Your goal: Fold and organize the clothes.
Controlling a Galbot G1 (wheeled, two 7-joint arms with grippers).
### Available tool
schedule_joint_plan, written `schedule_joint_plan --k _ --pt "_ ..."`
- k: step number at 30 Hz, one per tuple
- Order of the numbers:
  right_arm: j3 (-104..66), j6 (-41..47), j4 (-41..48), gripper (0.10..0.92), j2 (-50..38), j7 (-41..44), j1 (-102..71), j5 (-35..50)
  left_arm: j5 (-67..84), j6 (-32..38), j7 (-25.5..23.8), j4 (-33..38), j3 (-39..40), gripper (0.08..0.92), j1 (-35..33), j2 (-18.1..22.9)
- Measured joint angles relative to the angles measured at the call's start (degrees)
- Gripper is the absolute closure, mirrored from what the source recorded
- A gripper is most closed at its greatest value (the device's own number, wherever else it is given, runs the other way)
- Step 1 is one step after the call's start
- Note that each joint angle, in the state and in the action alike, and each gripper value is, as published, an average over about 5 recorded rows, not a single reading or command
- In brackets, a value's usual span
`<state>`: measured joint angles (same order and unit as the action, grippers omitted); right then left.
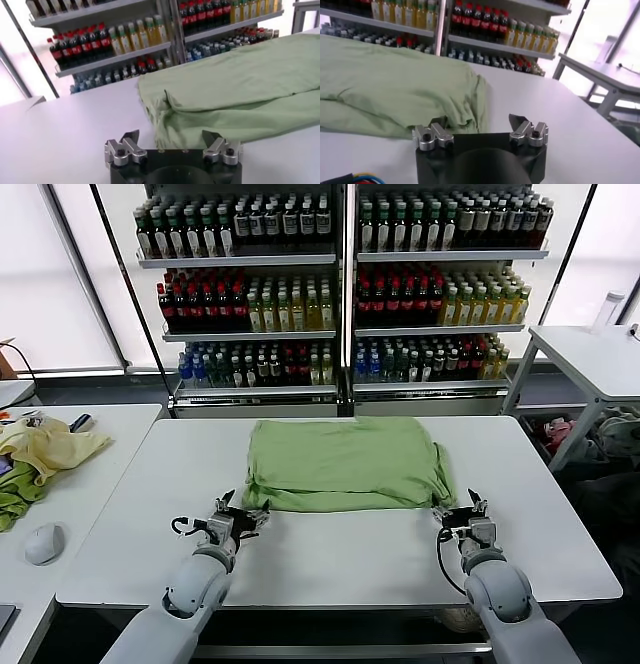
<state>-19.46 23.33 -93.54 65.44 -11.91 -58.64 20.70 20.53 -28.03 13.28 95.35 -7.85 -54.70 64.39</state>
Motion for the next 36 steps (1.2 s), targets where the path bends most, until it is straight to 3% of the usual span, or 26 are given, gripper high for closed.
schedule_joint_plan --k 11,21,29,36 --pt "0.6 1.7 1.7 0.602 0.2 -0.4 1.7 4.9 3.9 -0.9 -0.4 -1.3 0.0 0.614 0.8 -0.6" --pt "0.4 2.2 1.2 0.832 0.0 -0.3 1.1 6.3 6.8 -1.2 -1.4 -1.2 -0.1 0.882 0.8 -1.5" --pt "-1.0 2.6 -2.3 0.851 -0.6 -0.2 -2.4 6.0 7.9 -1.3 -1.9 1.2 -1.2 0.895 -1.3 -2.8" --pt "-3.3 2.5 -8.8 0.851 -0.3 -0.2 -9.1 4.2 6.9 -1.4 -1.7 7.2 -3.3 0.895 -7.1 -4.3"
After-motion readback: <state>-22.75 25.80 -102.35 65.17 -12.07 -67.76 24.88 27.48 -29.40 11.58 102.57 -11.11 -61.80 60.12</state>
